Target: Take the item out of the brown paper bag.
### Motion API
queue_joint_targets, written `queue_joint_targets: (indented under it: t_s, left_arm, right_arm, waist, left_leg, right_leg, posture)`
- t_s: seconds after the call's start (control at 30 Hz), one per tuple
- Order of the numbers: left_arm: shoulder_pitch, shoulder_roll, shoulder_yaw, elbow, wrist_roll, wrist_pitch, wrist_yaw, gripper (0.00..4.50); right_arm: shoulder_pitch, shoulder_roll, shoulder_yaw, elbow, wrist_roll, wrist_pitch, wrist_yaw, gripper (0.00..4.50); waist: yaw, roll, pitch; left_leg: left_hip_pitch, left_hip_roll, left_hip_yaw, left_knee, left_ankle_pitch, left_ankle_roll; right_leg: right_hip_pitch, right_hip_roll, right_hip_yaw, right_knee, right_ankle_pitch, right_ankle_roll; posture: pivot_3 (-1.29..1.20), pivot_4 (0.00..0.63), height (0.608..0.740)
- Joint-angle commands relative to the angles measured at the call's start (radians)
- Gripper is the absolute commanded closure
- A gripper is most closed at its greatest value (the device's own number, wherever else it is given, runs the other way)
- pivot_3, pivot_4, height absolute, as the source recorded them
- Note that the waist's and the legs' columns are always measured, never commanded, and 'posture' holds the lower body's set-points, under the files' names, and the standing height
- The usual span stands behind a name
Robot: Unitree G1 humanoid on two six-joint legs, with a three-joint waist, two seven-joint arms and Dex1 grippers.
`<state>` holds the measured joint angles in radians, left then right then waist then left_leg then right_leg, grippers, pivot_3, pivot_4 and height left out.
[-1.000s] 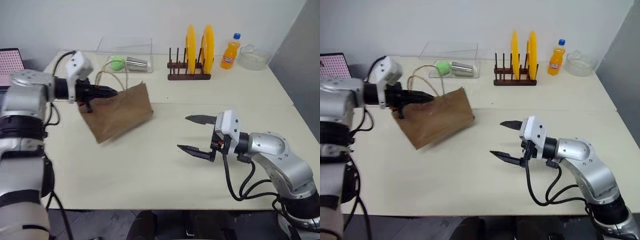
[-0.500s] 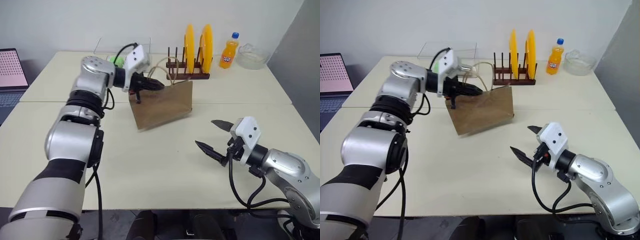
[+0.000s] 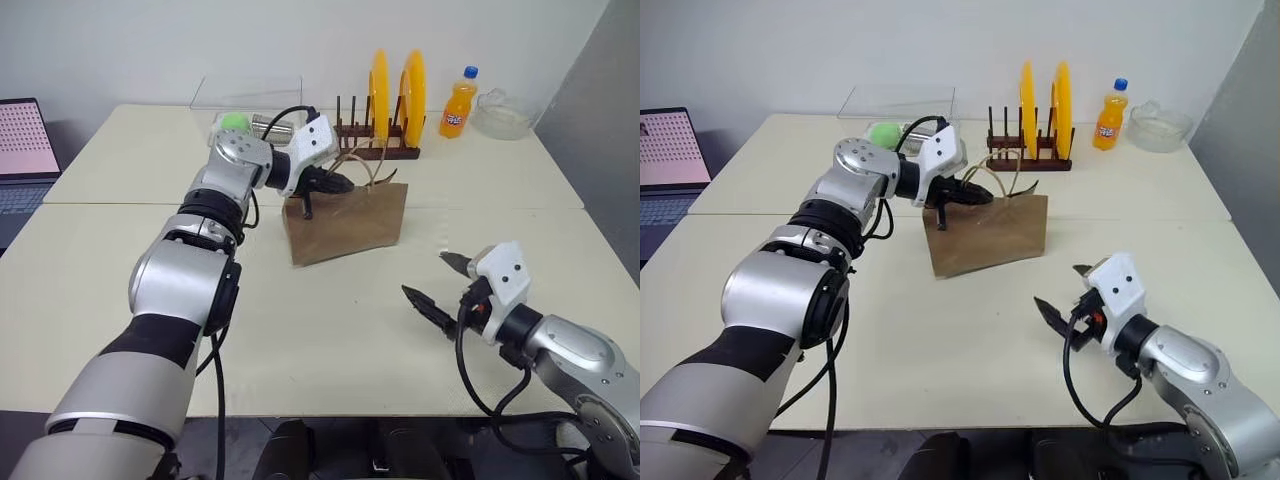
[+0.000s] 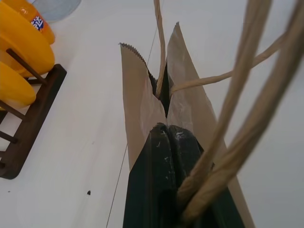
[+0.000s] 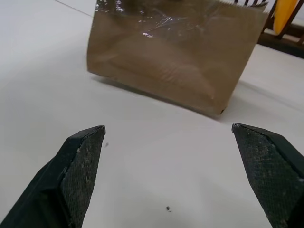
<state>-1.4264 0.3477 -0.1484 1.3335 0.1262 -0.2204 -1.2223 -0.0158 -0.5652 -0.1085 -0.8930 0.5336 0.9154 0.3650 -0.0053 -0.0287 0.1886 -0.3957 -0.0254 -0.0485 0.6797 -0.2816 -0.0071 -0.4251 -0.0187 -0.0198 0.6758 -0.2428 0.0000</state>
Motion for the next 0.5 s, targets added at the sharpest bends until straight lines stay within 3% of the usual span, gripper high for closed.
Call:
queue_joint_targets:
  t_s: [0.03,0.5]
  left_arm:
    - [-0.06,-0.004,0.018,-0.01,0.011,-0.035,0.03,4.47]
    - [-0.053,-0.013,0.006,0.003,0.074,-0.099,0.094,4.47]
  right_arm:
    - [0.002,0.001,-0.027,-0.064,0.028,-0.003,-0.009,0.0]
    - [0.003,0.002,0.04,-0.093,0.027,-0.003,-0.038,0.0]
  waist:
    - [0.0,0.0,0.0]
    - [-0.001,0.0,0.0]
  left_leg:
    - [0.0,0.0,0.0,0.0,0.0,0.0]
    - [0.0,0.0,0.0,0.0,0.0,0.0]
  right_leg:
    - [0.0,0.0,0.0,0.0,0.0,0.0]
    - [0.0,0.0,0.0,0.001,0.0,0.0]
  posture:
    - [0.0,0.15,0.74]
    - [0.0,0.15,0.74]
